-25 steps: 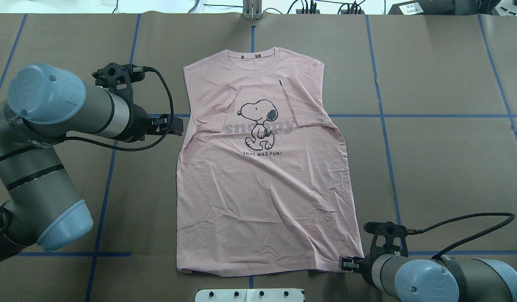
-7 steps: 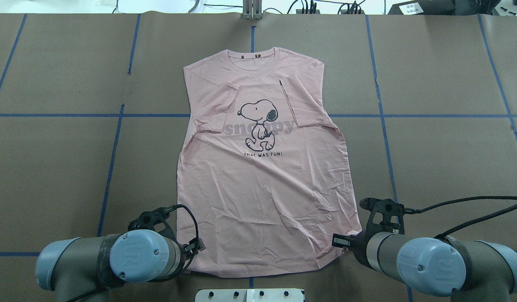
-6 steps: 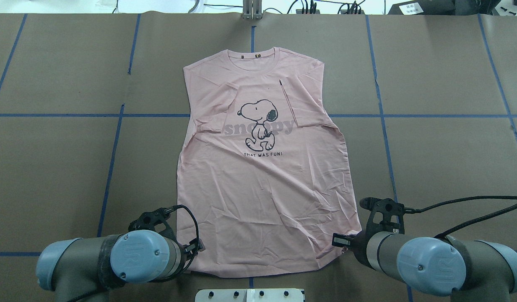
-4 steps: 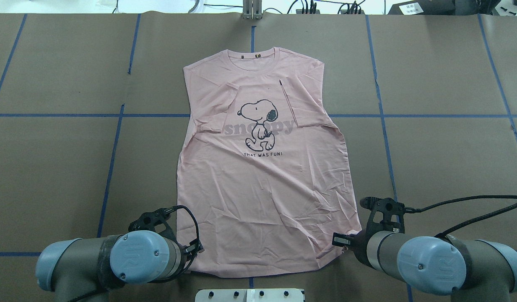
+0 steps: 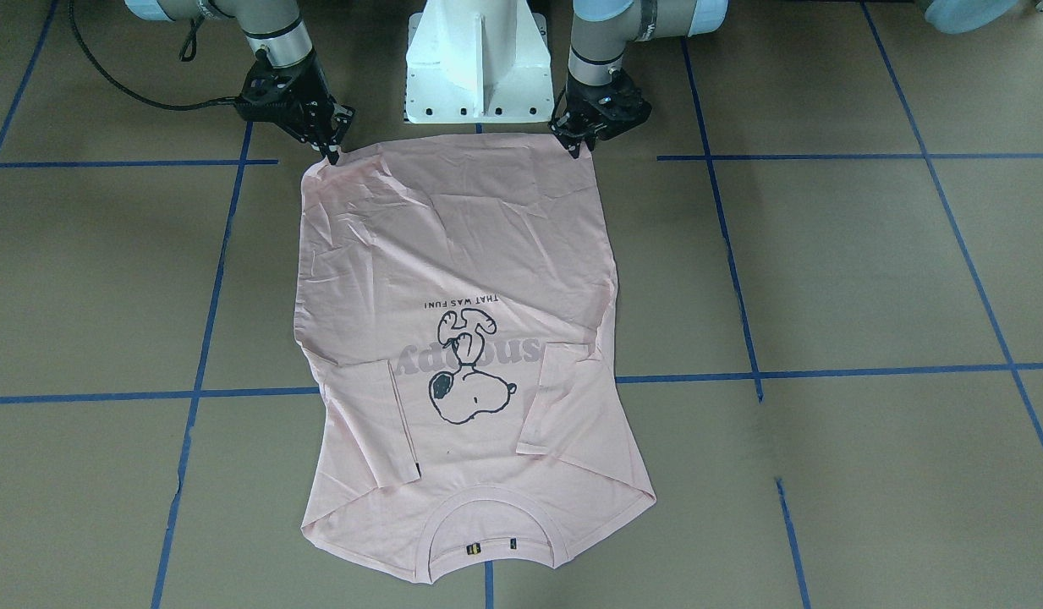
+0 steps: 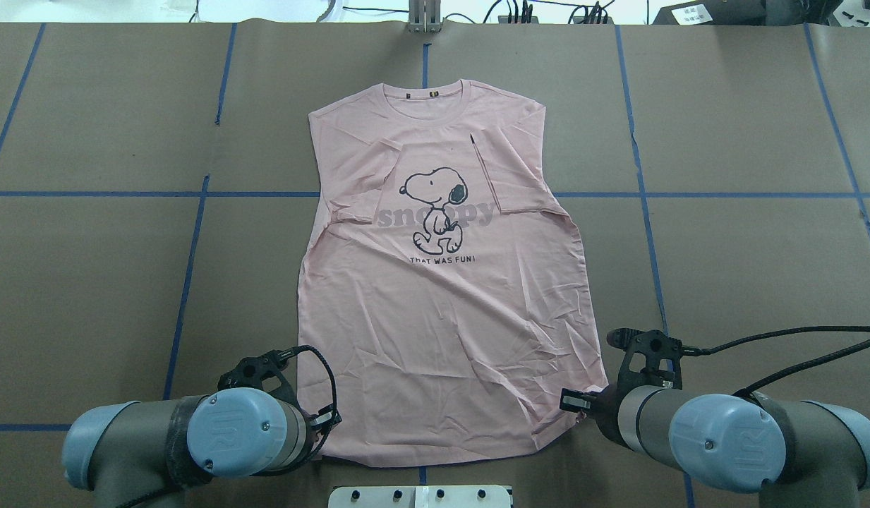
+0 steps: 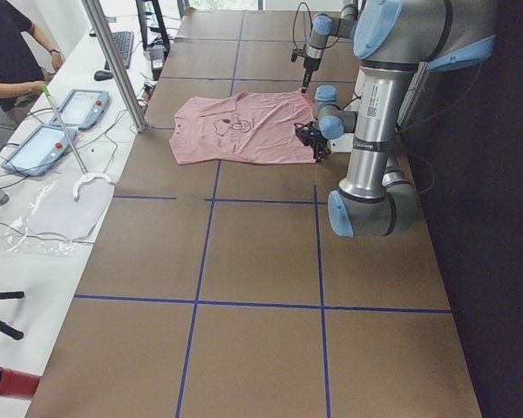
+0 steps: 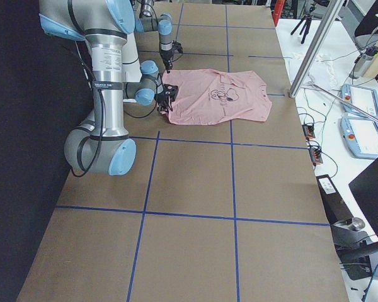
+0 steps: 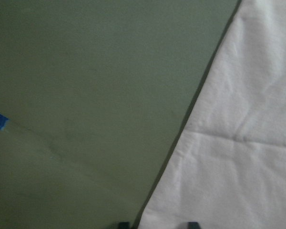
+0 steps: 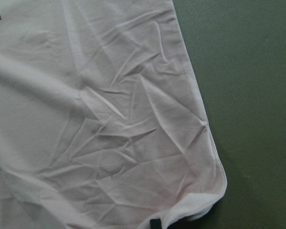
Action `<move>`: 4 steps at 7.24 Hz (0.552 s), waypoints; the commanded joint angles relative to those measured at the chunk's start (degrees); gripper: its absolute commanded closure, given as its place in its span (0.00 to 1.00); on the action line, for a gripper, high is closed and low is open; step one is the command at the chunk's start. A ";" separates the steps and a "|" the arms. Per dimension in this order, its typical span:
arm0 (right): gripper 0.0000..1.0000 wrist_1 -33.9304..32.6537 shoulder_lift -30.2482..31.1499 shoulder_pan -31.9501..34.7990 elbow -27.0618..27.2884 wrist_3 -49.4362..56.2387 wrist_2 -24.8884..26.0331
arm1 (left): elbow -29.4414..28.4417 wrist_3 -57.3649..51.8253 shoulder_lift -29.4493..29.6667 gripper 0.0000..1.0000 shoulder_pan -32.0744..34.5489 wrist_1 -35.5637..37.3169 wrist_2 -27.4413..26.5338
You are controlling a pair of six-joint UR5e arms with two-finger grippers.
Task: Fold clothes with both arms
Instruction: 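Grasp both hem corners with the left and right grippers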
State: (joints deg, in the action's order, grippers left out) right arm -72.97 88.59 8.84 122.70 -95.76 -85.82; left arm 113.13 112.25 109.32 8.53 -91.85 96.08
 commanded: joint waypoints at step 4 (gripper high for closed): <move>1.00 0.02 -0.09 0.74 0.78 1.01 -1.62 | 4.54 -3.07 -0.77 1.00 1.31 0.26 0.25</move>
State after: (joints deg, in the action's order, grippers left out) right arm -72.99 88.63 9.37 122.90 -95.00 -86.35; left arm 115.45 111.09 109.11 9.12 -91.75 96.29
